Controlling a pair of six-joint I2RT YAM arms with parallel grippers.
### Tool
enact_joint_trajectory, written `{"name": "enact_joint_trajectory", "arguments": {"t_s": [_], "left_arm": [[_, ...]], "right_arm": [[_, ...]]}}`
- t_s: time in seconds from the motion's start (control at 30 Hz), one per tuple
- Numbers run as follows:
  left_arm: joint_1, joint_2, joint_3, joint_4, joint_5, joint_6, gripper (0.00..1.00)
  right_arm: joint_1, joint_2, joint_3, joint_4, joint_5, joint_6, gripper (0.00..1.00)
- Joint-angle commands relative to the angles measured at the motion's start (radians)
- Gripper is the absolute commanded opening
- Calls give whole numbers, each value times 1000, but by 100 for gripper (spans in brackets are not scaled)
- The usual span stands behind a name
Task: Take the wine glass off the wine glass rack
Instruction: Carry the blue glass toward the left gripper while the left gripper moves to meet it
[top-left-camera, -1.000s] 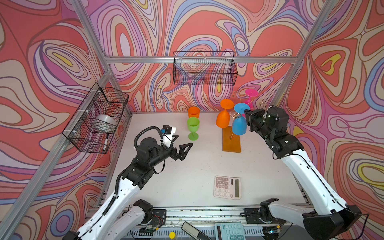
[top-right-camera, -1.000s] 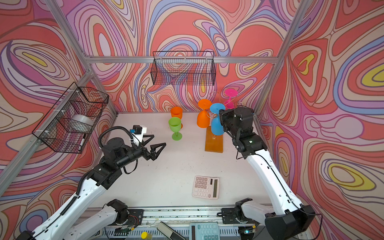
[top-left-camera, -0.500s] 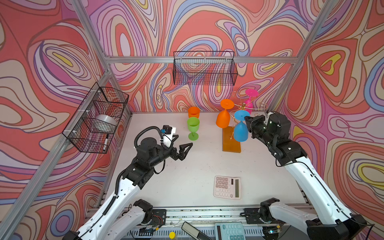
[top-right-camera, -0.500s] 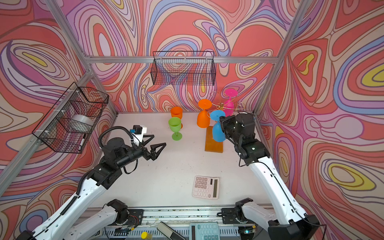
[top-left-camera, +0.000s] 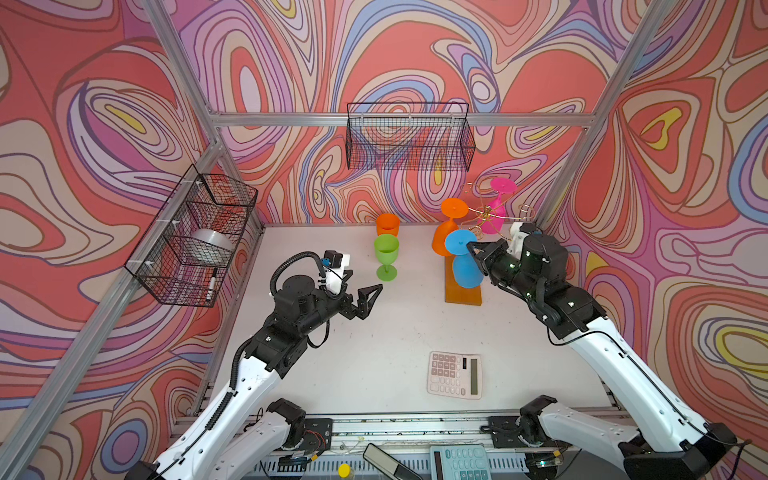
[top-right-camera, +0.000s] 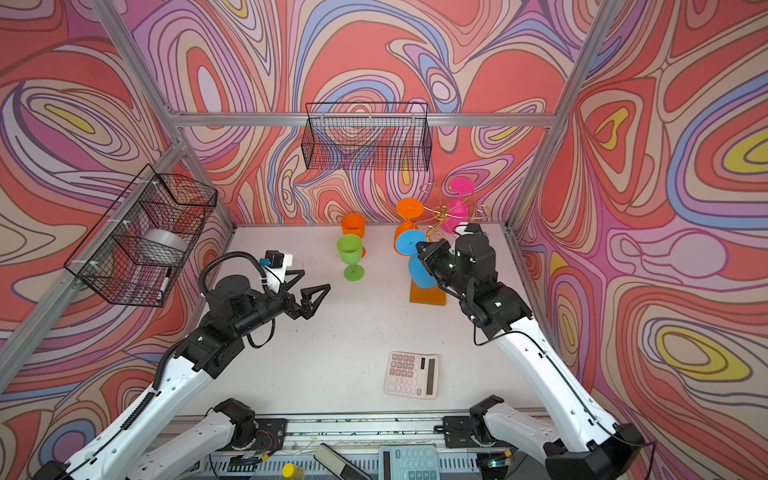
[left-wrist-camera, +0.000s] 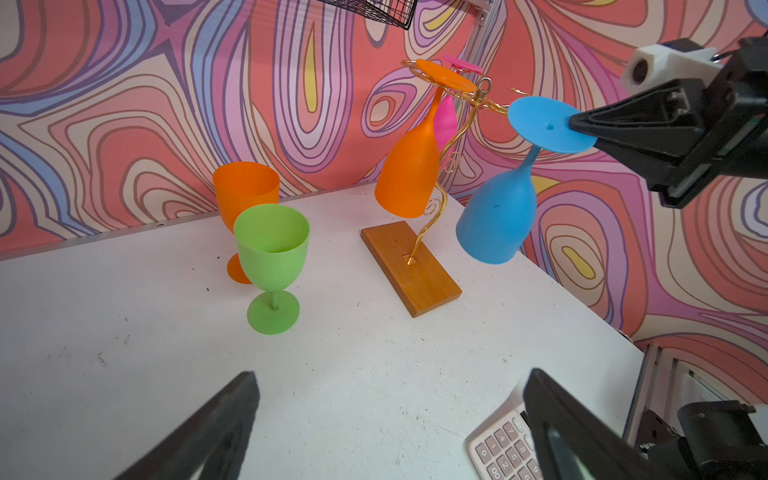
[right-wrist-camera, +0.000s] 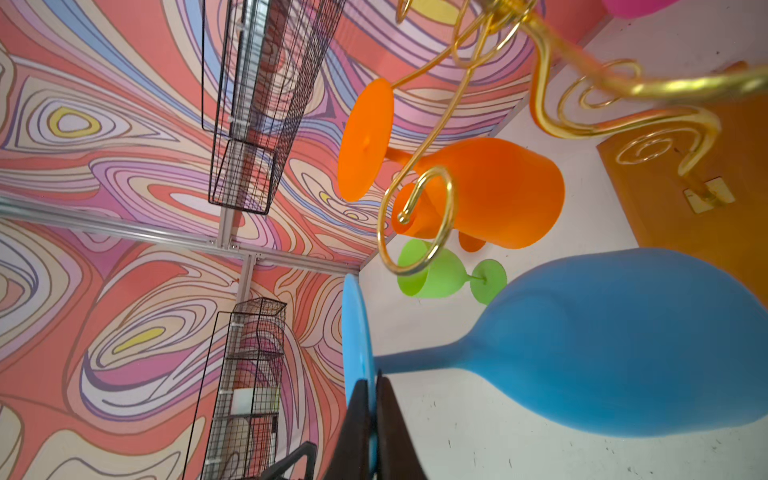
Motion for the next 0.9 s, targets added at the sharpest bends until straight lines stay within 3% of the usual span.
{"name": "enact_joint_trajectory", "arguments": {"t_s": [0.0, 0.13, 0.33, 0.6, 0.87], "left_arm": [[-7, 6, 37, -33, -42, 15, 100], [-5, 12, 45, -52, -72, 17, 100], [-5, 34, 75, -101, -182, -25, 100], [0, 119, 275, -367, -353, -113, 100], [51, 151, 420, -498, -282, -255, 100]], "right_arm": [[47, 16, -23, 53, -29, -64, 0], [125, 63, -19, 113, -69, -105, 0], [271, 206, 81, 199, -177, -268, 0], [351, 341, 164, 290, -350, -510, 0], [364, 344, 171, 270, -325, -726, 0]]}}
